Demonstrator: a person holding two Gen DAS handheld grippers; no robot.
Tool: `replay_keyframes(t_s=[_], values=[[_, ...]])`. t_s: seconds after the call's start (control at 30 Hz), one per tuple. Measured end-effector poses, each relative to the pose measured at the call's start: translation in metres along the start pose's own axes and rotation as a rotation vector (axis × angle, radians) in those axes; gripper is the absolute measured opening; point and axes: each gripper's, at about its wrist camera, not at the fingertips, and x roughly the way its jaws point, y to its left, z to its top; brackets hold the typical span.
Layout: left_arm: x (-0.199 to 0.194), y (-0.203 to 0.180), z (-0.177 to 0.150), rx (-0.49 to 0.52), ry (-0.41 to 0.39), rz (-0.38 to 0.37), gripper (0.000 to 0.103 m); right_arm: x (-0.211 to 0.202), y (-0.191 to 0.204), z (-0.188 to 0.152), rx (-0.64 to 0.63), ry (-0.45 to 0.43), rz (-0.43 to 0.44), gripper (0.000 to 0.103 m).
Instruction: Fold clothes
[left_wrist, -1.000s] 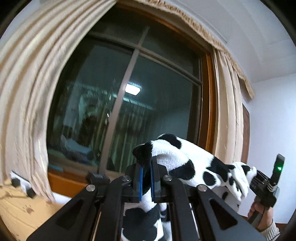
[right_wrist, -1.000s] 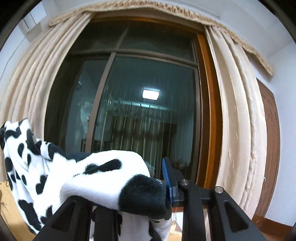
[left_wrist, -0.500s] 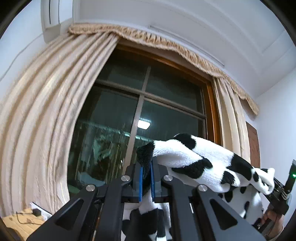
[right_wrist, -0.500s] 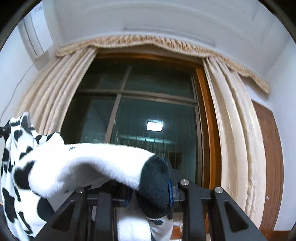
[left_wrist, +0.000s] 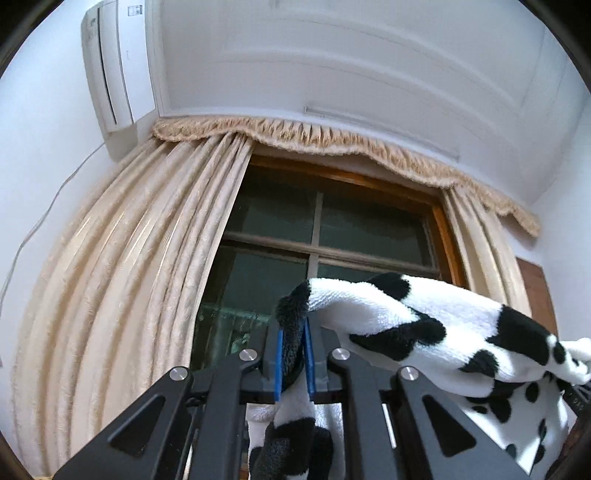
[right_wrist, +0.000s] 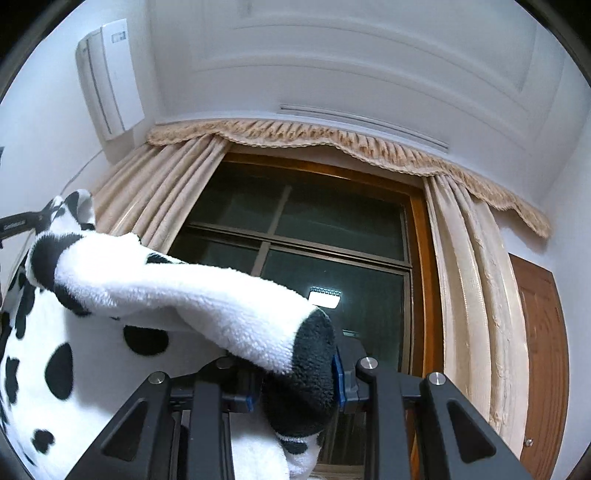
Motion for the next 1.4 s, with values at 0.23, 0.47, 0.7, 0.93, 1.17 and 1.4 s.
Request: replay_keyframes(t_s=[0.23, 0.47, 0.7, 0.93, 1.17, 1.4], values=[[0.065, 0.003, -0.077, 0.096, 0.262, 0.084, 0.017, 0.036, 0.011, -0.045, 0.014, 0.188, 0.055, 0.03], [0.186, 0.003, -0.254, 0.237, 0.757, 0.244, 0.058, 0.143, 0.025, -0.184, 0.012, 0.607, 0.061, 0.045], [0.207, 0.059, -0.433, 0.175, 1.188, 0.347, 0.063, 0.206, 0.029, -0.385, 0.07, 1.121, 0.143, 0.084], [0.182, 0.057, -0.509, 0.155, 1.337, 0.22, 0.064, 0.191, 0.026, -0.486, 0.172, 1.287, 0.135, 0.084], [0.189, -0.002, -0.545, 0.396, 1.346, -0.058, 0.083, 0.208, -0.004, -0.511, 0.292, 1.3, 0.035, 0.084], [0.222, -0.016, -0.591, 0.523, 1.391, -0.197, 0.083, 0.215, 0.013, -0.516, 0.195, 1.259, 0.12, 0.084]])
